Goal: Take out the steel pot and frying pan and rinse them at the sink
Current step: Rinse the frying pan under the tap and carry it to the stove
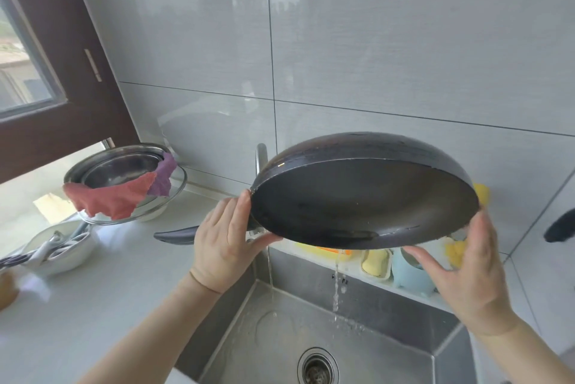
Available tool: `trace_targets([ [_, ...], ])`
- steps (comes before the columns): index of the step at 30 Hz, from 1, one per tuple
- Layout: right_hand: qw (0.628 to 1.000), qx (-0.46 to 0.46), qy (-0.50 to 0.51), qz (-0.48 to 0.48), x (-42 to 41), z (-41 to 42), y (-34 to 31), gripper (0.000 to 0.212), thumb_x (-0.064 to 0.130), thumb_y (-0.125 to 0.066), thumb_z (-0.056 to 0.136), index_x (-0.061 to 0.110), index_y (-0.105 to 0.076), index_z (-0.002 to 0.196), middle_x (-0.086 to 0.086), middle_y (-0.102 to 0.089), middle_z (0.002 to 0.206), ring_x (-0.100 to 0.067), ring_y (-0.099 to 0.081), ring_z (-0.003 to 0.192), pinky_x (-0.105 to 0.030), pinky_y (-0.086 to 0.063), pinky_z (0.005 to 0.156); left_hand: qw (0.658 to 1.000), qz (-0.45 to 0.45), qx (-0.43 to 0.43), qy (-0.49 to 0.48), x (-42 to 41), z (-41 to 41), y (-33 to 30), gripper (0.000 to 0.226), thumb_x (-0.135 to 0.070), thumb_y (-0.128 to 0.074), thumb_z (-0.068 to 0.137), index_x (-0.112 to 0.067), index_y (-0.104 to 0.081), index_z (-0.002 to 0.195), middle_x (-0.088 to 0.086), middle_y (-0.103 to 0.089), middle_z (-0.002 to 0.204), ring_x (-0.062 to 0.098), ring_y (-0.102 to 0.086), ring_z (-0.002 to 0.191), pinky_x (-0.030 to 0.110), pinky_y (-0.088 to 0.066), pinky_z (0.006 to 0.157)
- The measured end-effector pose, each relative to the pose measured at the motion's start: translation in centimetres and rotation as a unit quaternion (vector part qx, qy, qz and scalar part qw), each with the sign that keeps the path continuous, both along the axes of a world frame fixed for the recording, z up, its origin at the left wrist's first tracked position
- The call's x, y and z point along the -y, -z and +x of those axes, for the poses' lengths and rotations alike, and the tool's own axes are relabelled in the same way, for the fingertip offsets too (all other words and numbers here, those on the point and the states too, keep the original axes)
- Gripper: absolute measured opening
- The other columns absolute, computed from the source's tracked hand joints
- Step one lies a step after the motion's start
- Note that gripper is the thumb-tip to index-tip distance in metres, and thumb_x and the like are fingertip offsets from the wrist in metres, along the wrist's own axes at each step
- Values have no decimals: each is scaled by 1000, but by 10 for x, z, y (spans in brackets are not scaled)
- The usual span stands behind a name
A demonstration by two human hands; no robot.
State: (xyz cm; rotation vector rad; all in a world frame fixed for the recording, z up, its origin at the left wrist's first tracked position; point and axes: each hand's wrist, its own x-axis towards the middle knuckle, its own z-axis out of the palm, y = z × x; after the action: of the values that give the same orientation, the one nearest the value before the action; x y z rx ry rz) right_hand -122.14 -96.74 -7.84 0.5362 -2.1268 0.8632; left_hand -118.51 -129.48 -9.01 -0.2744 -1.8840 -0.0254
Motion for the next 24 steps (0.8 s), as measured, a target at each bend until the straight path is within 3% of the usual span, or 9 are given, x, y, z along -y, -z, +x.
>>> trace_targets([
  [5, 1000, -13, -10, 11, 0, -2, -4, 90, 47, -65, 69, -4, -32, 136, -11, -40, 129, -27, -44, 114, -20, -37, 96, 1000, 11, 13, -7, -2, 3, -2, 82, -53, -78, 72, 2, -45, 122, 14, -64, 81, 19, -49, 78, 30, -48, 68],
  [8, 999, 11, -14, 29, 4, -1, 11, 106, 40, -81, 61, 8, -20, 141, -12, -37, 131, -29, -41, 114, -25, -43, 95, 997, 17, 71, -1, -2, 5, 16, 94, -56, -80, 70, 3, -42, 132, 14, -66, 91, 21, -52, 81, 32, -47, 73],
  [12, 980, 185, -43, 64, -4, -6, 60, 134, 11, -92, 56, 29, -1, 152, -8, -28, 155, -13, -26, 138, -21, -25, 107, 965, 83, 247, 8, -12, 18, 51, 101, -74, -51, 78, -10, -22, 150, 4, -65, 92, 18, -58, 79, 30, -50, 60],
  [15, 942, 304, -98, 106, -13, -5, 91, 137, 24, -91, 64, 50, 16, 147, 29, 6, 157, 20, -6, 136, -23, -25, 111, 909, 152, 387, 30, -12, 30, 91, 104, -84, -42, 80, -19, -11, 157, 0, -67, 98, 18, -63, 83, 30, -53, 62],
  [19, 891, 403, -153, 141, -10, -5, 126, 138, 34, -89, 59, 46, 19, 144, 32, 15, 152, 24, 3, 134, -2, -13, 103, 774, 200, 600, 23, 3, 33, 123, 124, -77, -68, 64, -59, 30, 138, -10, -62, 107, 14, -58, 101, 34, -49, 83],
  [22, 854, 463, -203, 120, 7, -9, 138, 142, 36, -89, 50, 45, 15, 147, 32, 10, 154, 25, 5, 134, -4, -15, 106, 683, 234, 690, 41, 25, 29, 121, 129, -58, -81, 61, -67, 26, 133, -15, -64, 111, 11, -60, 103, 26, -47, 90],
  [24, 834, 493, -231, 91, 24, -12, 144, 144, 36, -92, 44, 44, 4, 151, 33, -1, 154, 20, -9, 137, -2, -22, 104, 628, 266, 728, 74, 47, 24, 118, 128, -47, -85, 60, -64, 12, 141, -23, -61, 121, 6, -58, 113, 26, -44, 100],
])
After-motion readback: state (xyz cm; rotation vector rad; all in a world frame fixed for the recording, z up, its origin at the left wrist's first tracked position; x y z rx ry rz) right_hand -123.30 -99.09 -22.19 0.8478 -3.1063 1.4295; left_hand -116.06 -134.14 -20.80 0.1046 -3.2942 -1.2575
